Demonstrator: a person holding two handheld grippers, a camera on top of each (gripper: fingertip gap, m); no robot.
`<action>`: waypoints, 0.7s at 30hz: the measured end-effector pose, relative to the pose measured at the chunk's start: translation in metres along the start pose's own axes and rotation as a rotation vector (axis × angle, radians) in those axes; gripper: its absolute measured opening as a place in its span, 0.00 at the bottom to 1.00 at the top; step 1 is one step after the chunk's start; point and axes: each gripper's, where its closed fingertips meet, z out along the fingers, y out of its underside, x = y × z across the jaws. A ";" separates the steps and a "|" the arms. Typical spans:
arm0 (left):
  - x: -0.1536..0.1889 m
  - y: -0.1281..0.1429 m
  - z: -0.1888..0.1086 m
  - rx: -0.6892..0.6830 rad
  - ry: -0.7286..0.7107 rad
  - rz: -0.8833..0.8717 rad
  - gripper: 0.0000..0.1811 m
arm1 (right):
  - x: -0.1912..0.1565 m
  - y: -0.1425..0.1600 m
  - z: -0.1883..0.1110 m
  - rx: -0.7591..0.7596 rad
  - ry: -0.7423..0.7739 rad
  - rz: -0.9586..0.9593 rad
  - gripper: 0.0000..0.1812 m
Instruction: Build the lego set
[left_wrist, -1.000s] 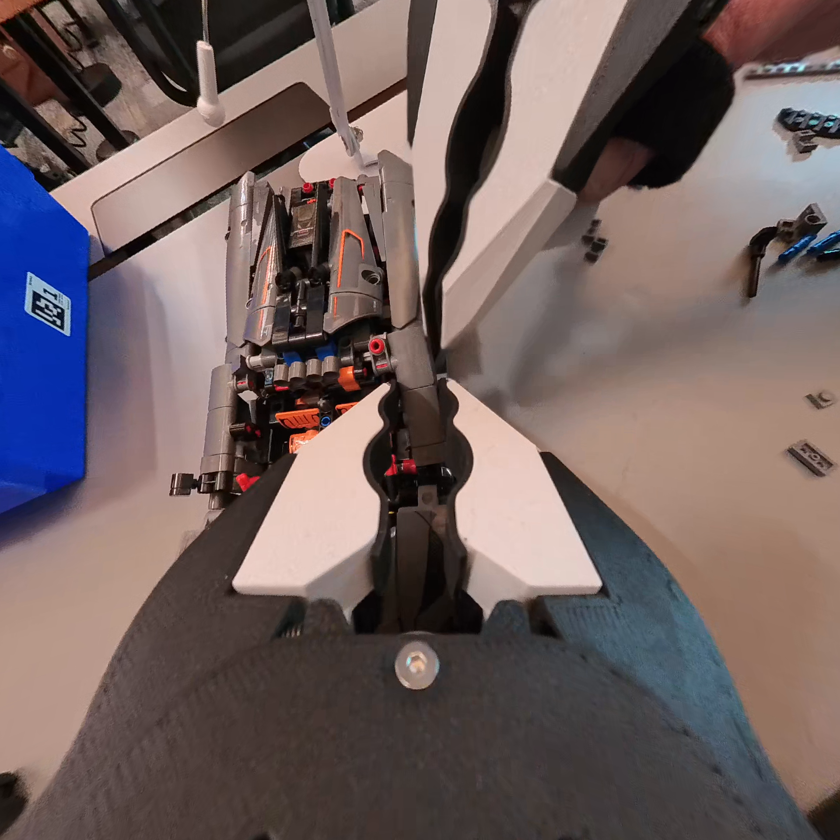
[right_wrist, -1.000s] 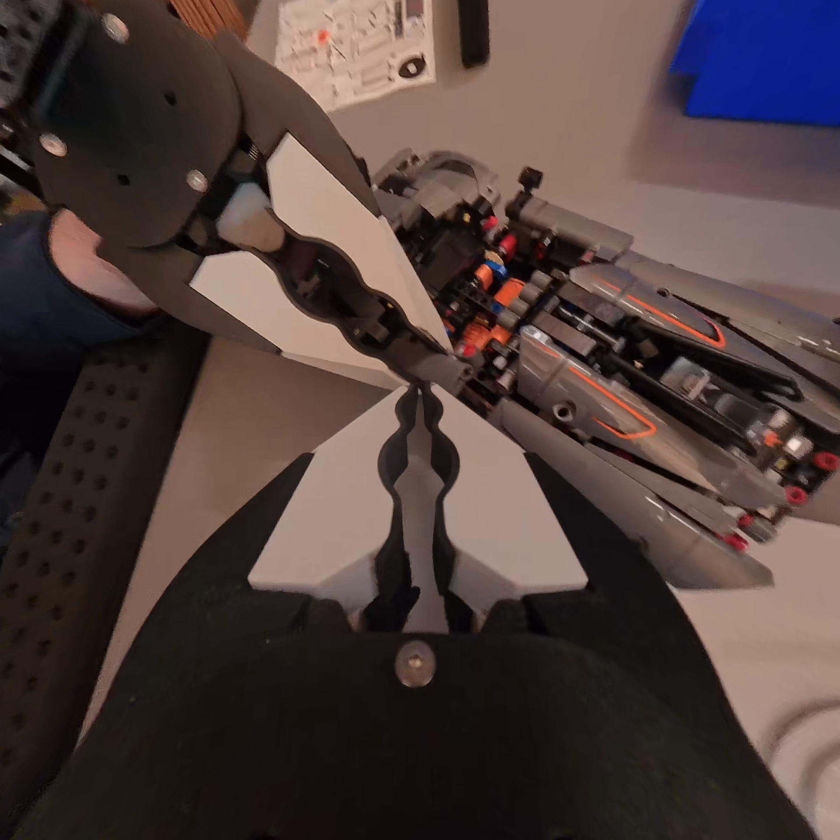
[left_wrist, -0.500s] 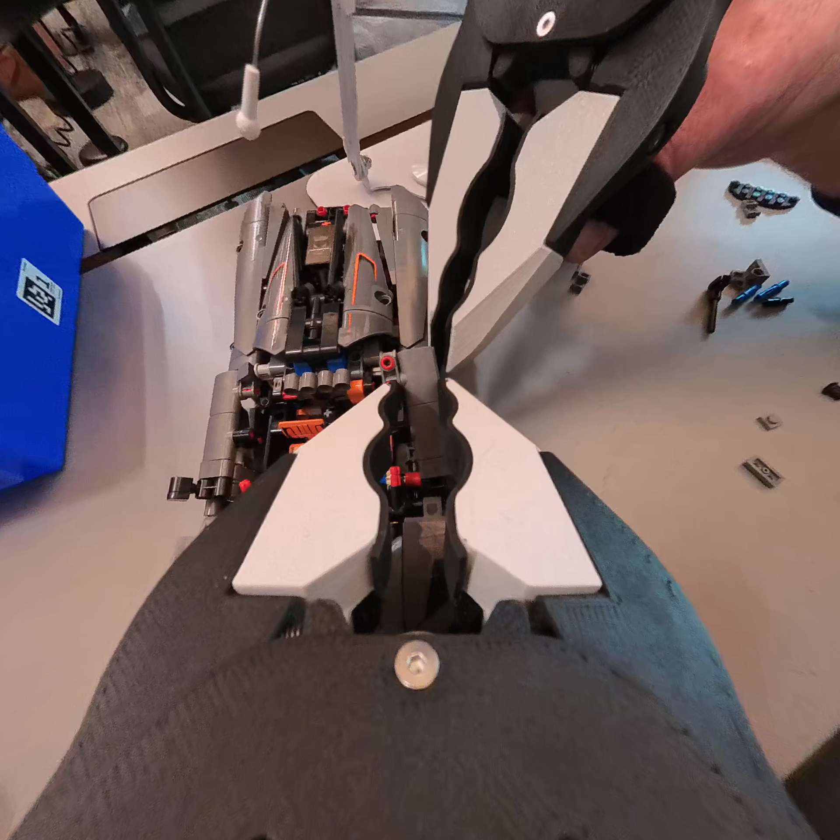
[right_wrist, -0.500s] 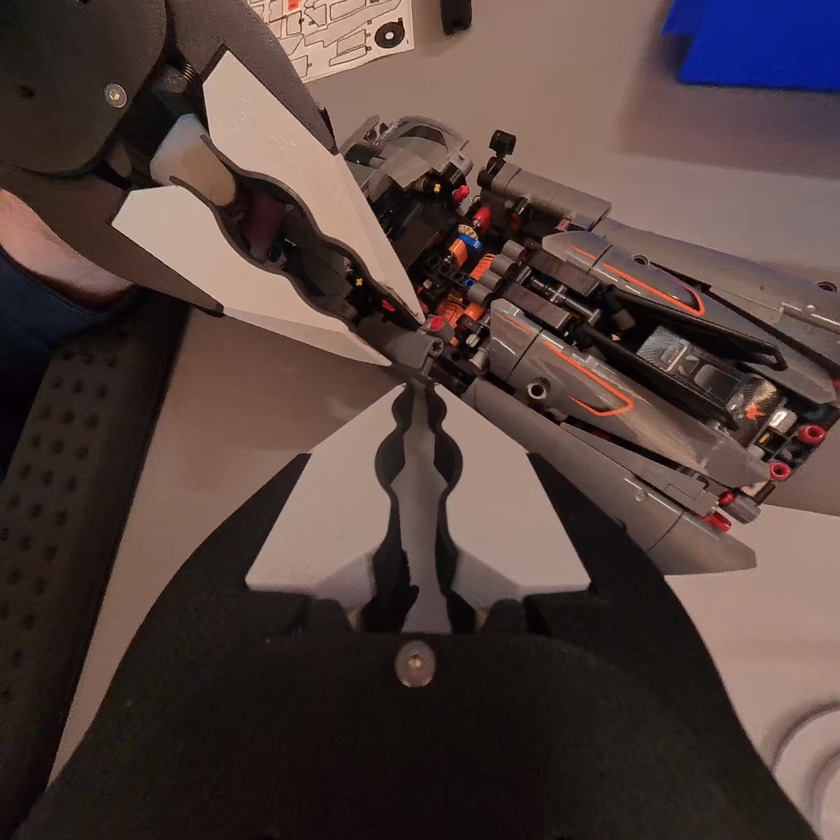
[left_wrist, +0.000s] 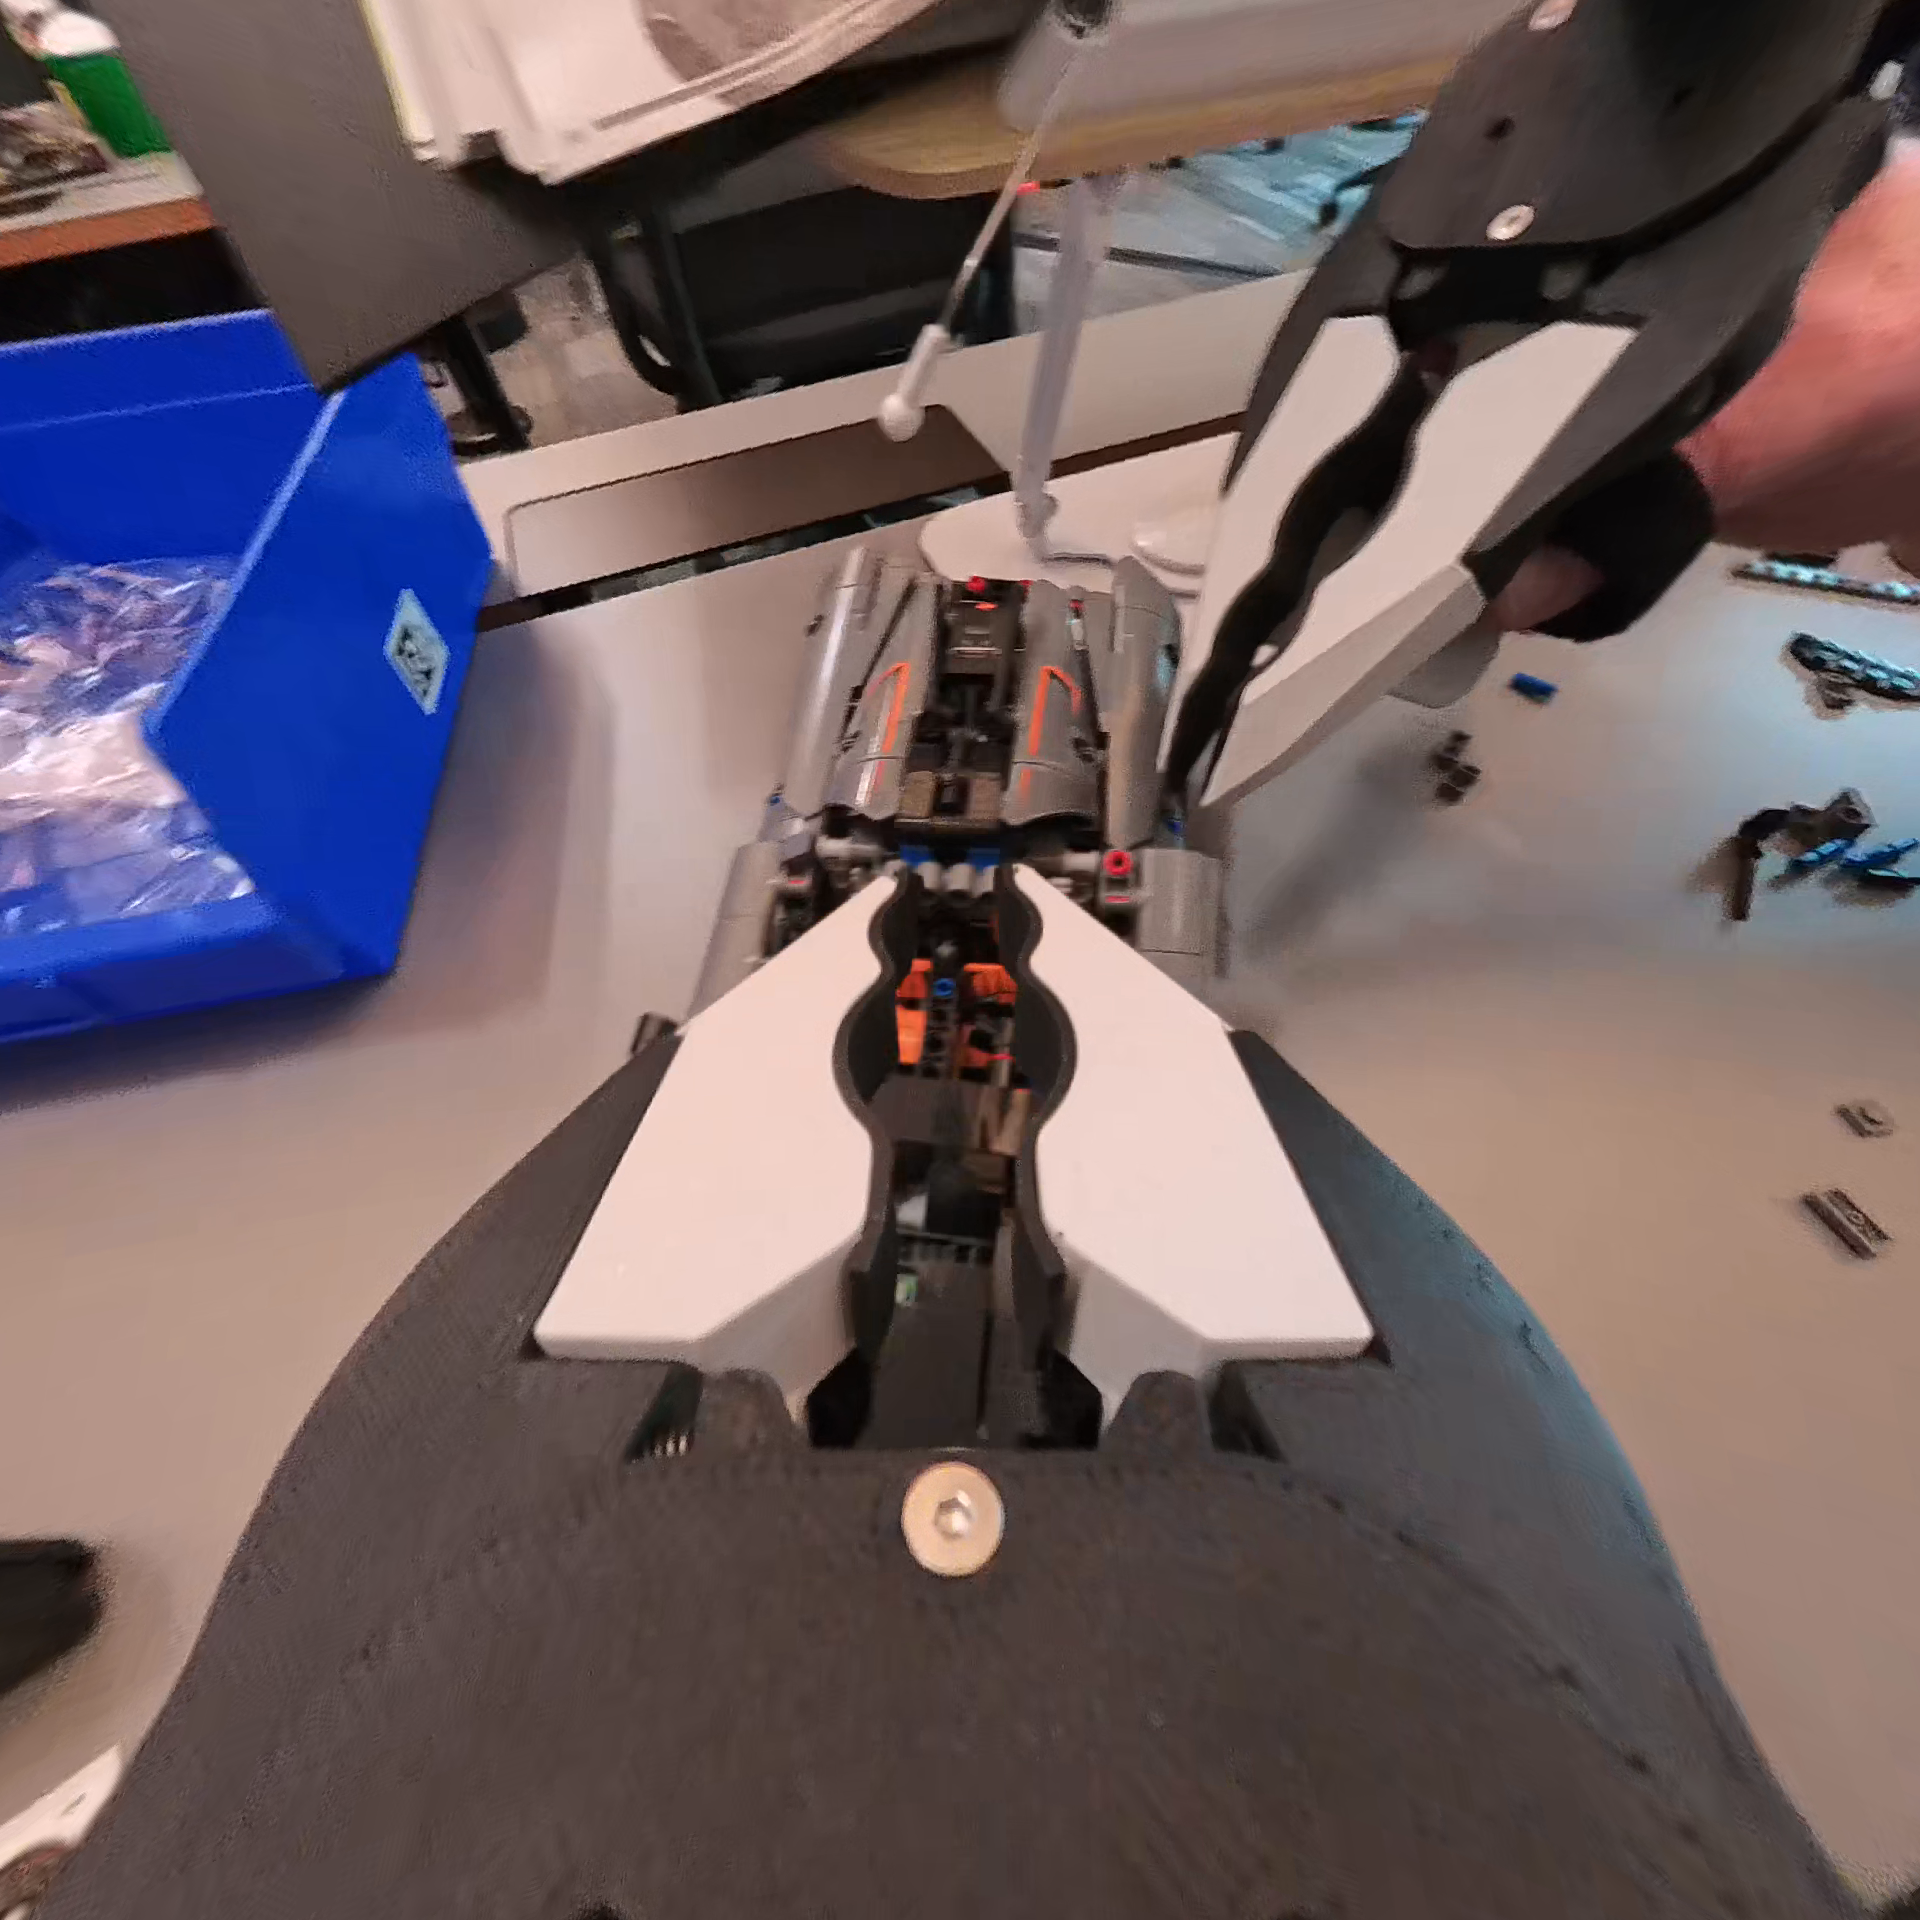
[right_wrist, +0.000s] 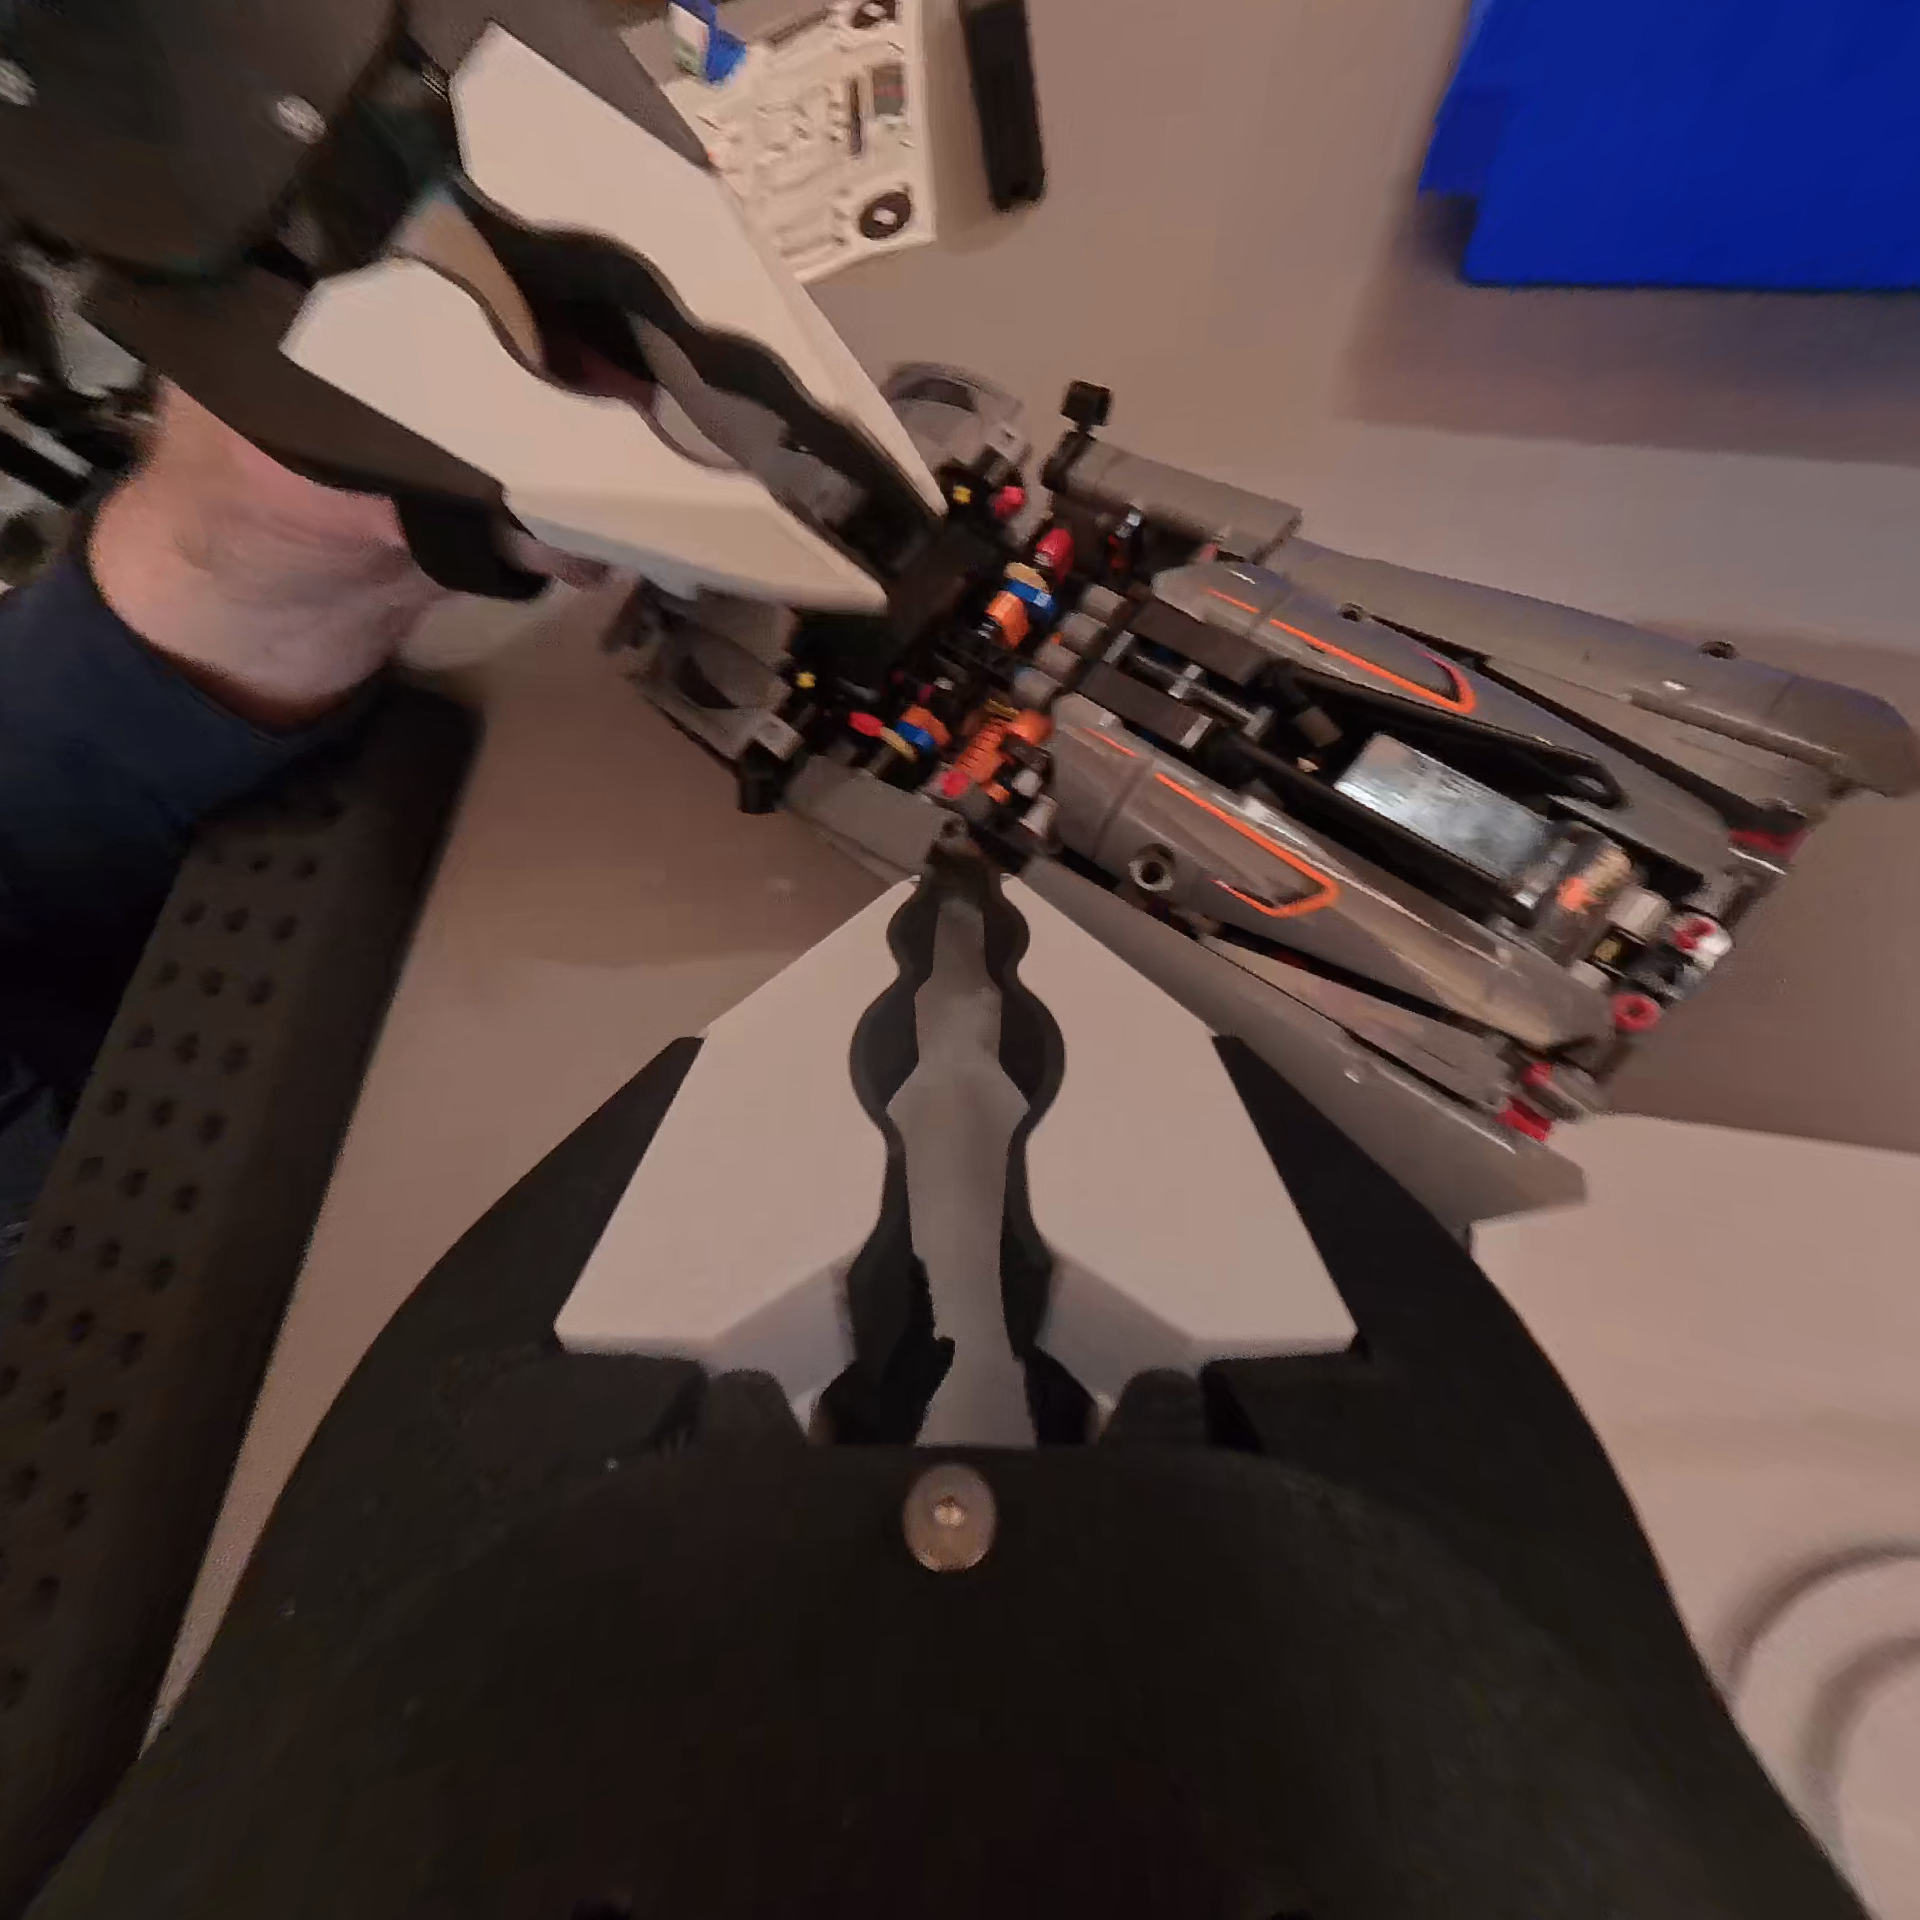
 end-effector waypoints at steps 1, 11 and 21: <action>-0.007 0.002 -0.002 -0.005 -0.022 -0.017 0.07 | 0.004 0.002 -0.001 -0.011 0.021 0.001 0.04; -0.025 0.021 0.000 -0.072 -0.066 -0.095 0.08 | -0.026 -0.004 0.022 0.009 -0.119 -0.016 0.09; -0.029 0.028 0.003 -0.085 -0.056 -0.145 0.08 | -0.049 -0.016 0.028 0.034 -0.174 -0.045 0.08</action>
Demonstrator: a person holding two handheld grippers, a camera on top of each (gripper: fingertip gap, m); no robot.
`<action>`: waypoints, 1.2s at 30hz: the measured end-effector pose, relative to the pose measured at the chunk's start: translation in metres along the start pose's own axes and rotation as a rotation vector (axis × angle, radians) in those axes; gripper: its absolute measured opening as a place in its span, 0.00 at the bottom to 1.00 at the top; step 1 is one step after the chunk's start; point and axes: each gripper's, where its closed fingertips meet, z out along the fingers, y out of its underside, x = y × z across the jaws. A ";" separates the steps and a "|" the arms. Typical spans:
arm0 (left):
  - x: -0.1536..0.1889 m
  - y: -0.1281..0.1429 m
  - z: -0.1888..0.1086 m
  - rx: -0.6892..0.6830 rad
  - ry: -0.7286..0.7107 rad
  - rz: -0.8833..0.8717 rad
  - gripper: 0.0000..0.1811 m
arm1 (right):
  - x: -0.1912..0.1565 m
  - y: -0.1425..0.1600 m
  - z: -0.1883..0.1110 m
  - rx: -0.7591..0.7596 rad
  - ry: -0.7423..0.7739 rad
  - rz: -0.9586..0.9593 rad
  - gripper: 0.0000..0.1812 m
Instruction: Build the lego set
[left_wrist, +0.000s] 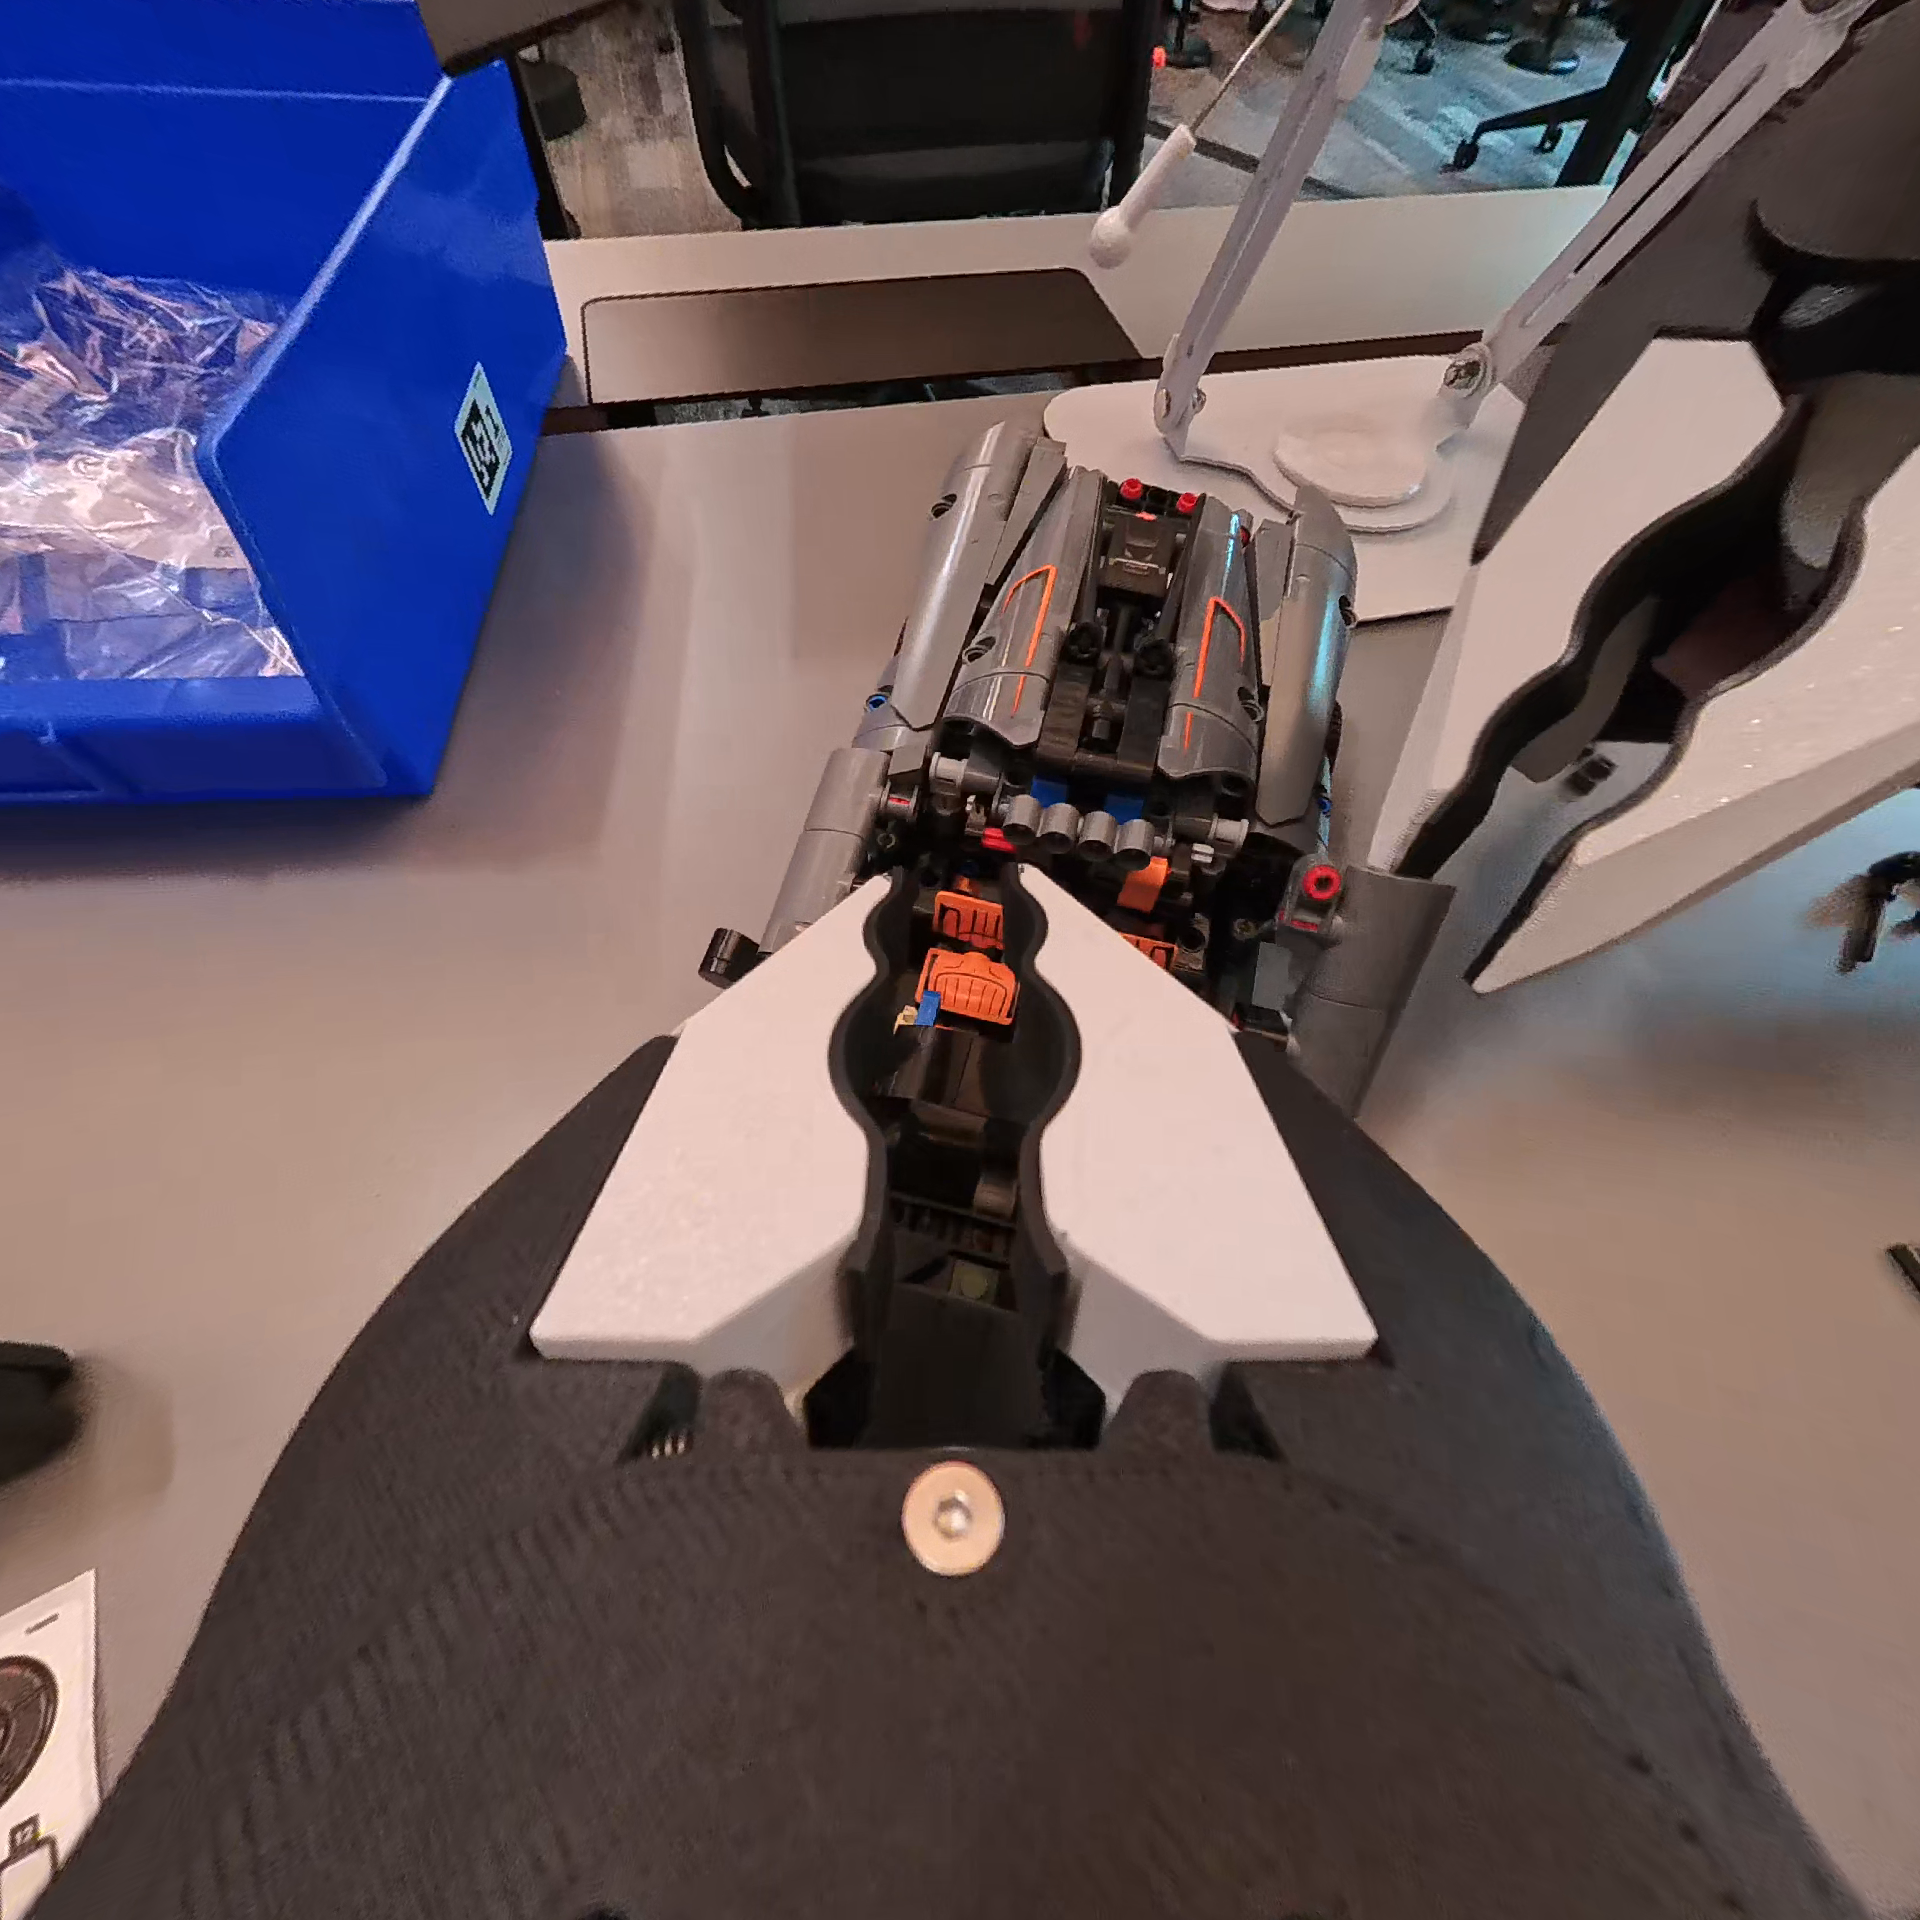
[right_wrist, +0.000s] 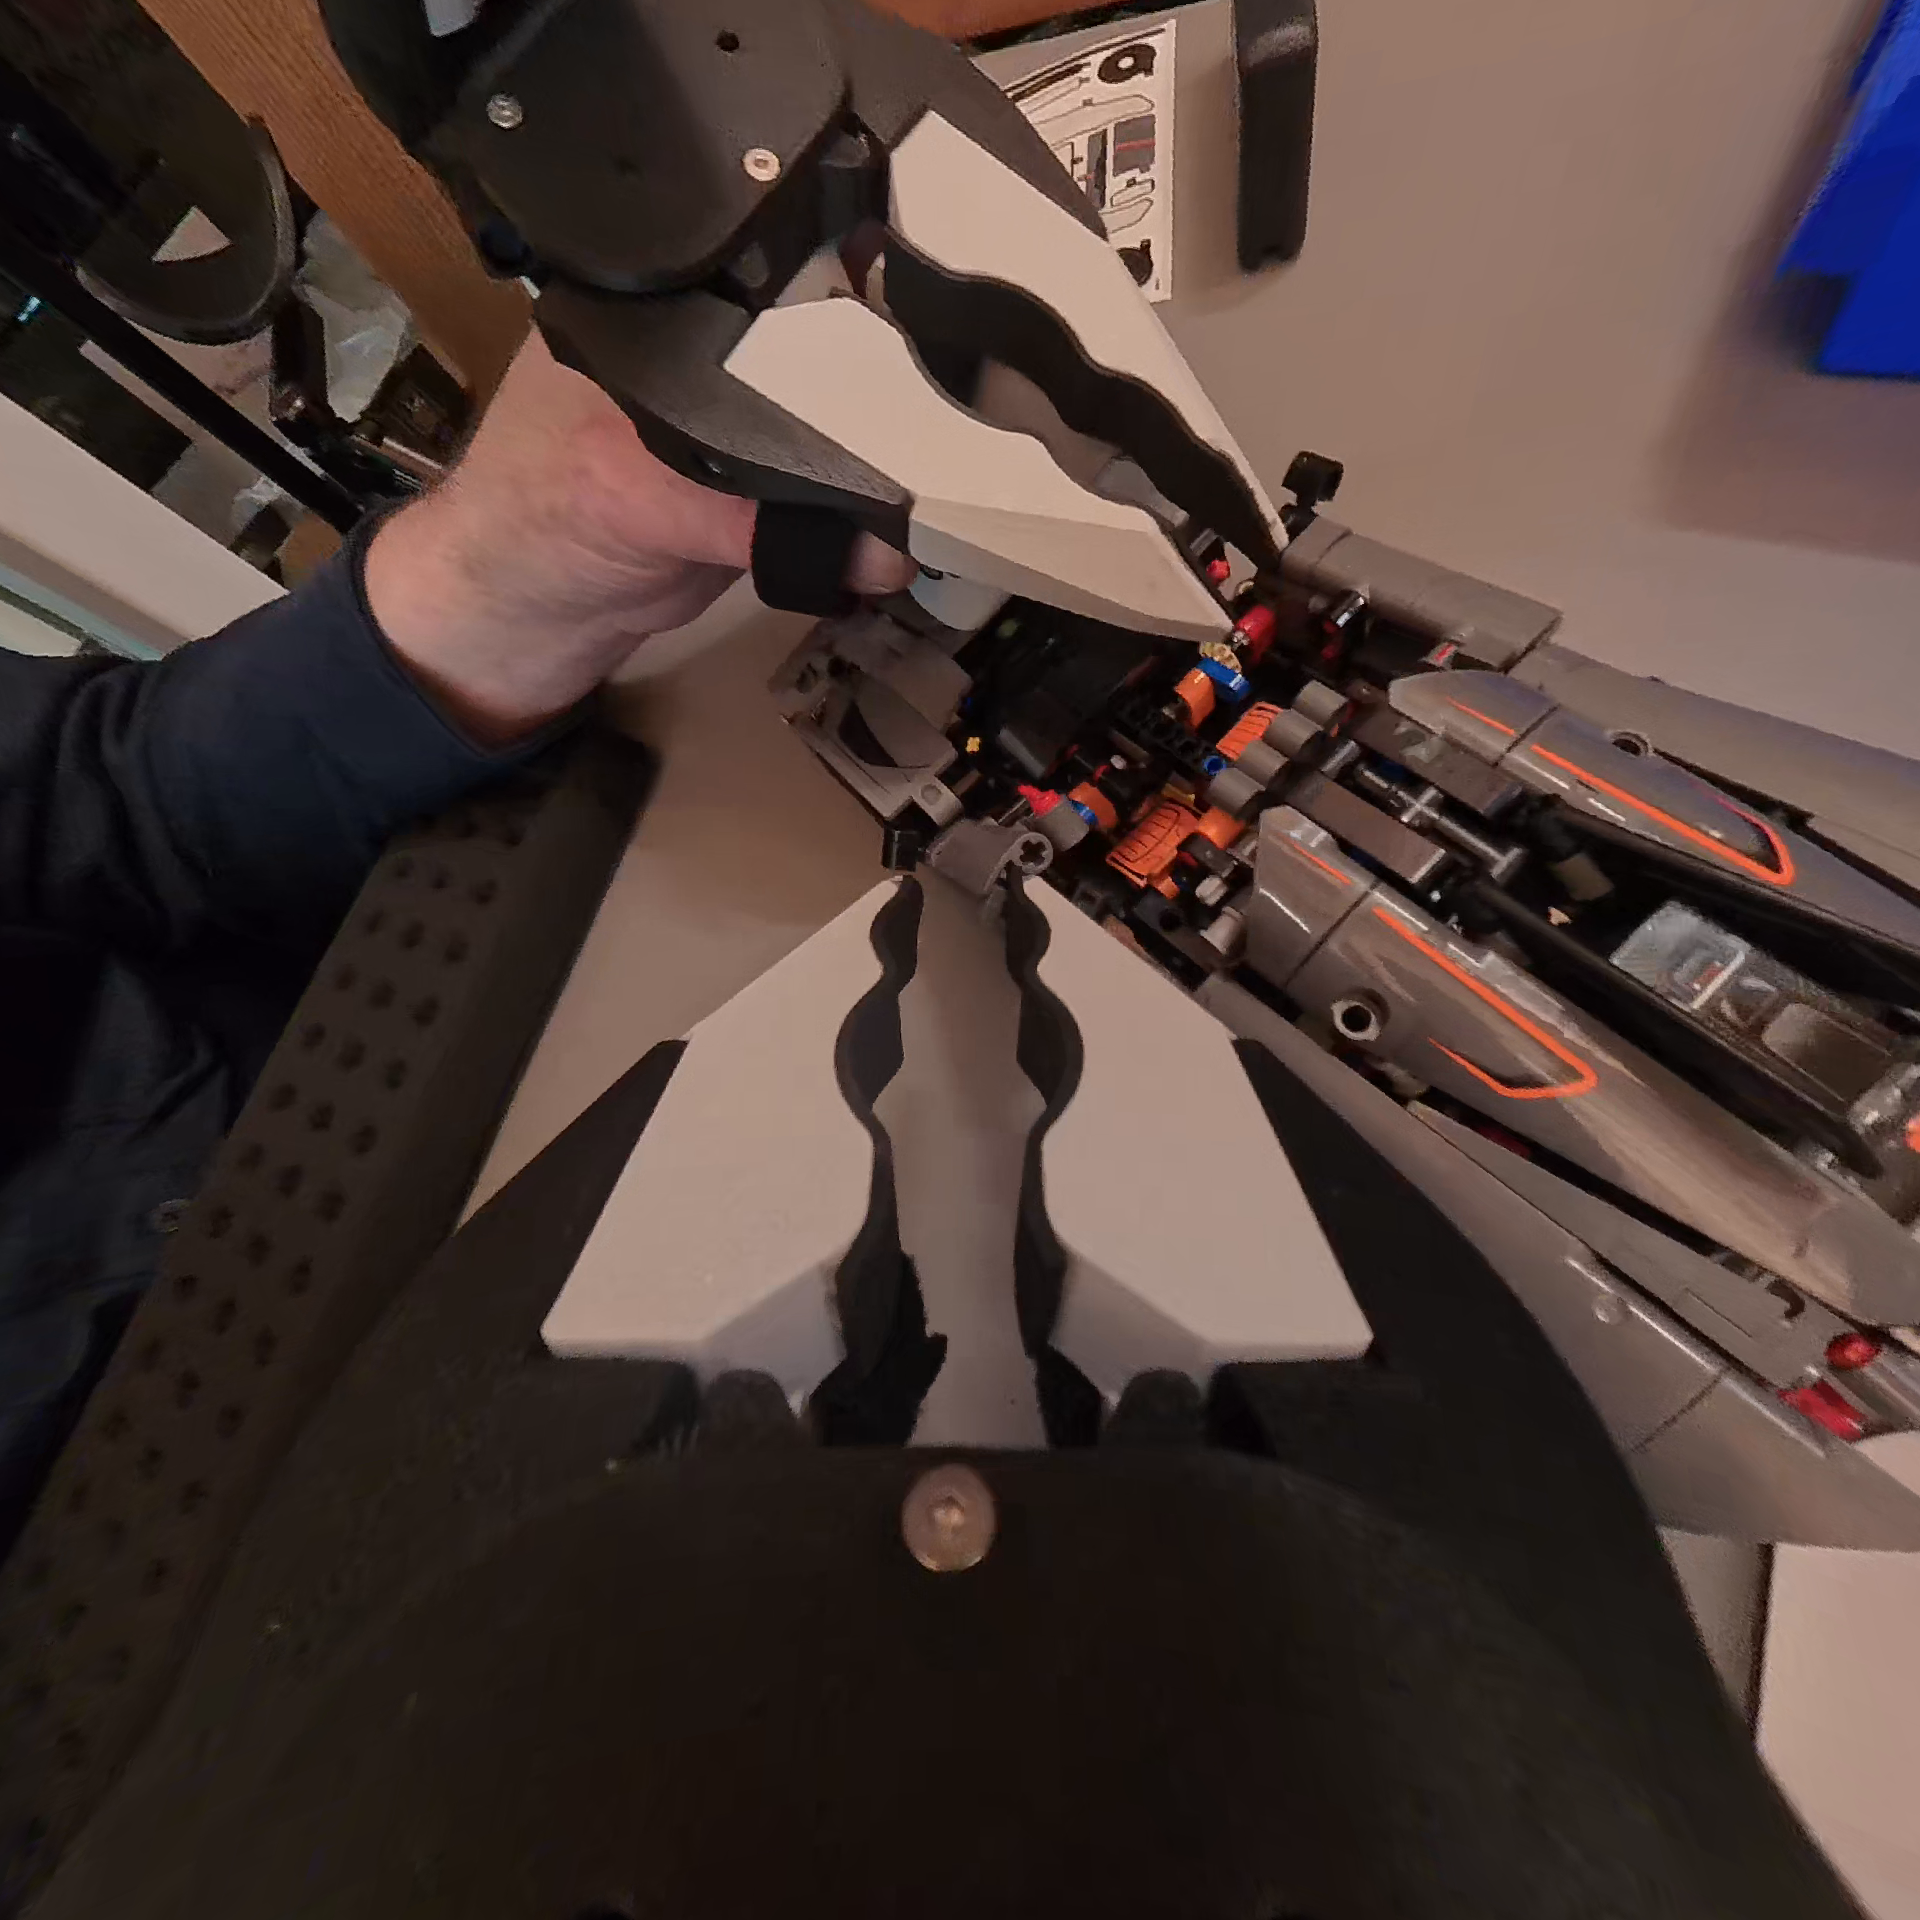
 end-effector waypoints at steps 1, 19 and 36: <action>0.000 0.000 0.000 -0.001 -0.003 0.002 0.08 | -0.002 -0.001 0.001 0.000 0.002 -0.005 0.08; -0.052 0.001 -0.032 0.024 -0.189 -0.050 0.12 | 0.043 -0.002 -0.044 0.074 0.171 0.064 0.16; -0.021 0.047 -0.006 -0.212 0.541 -0.420 0.36 | 0.096 0.041 -0.088 -0.109 0.484 0.112 0.28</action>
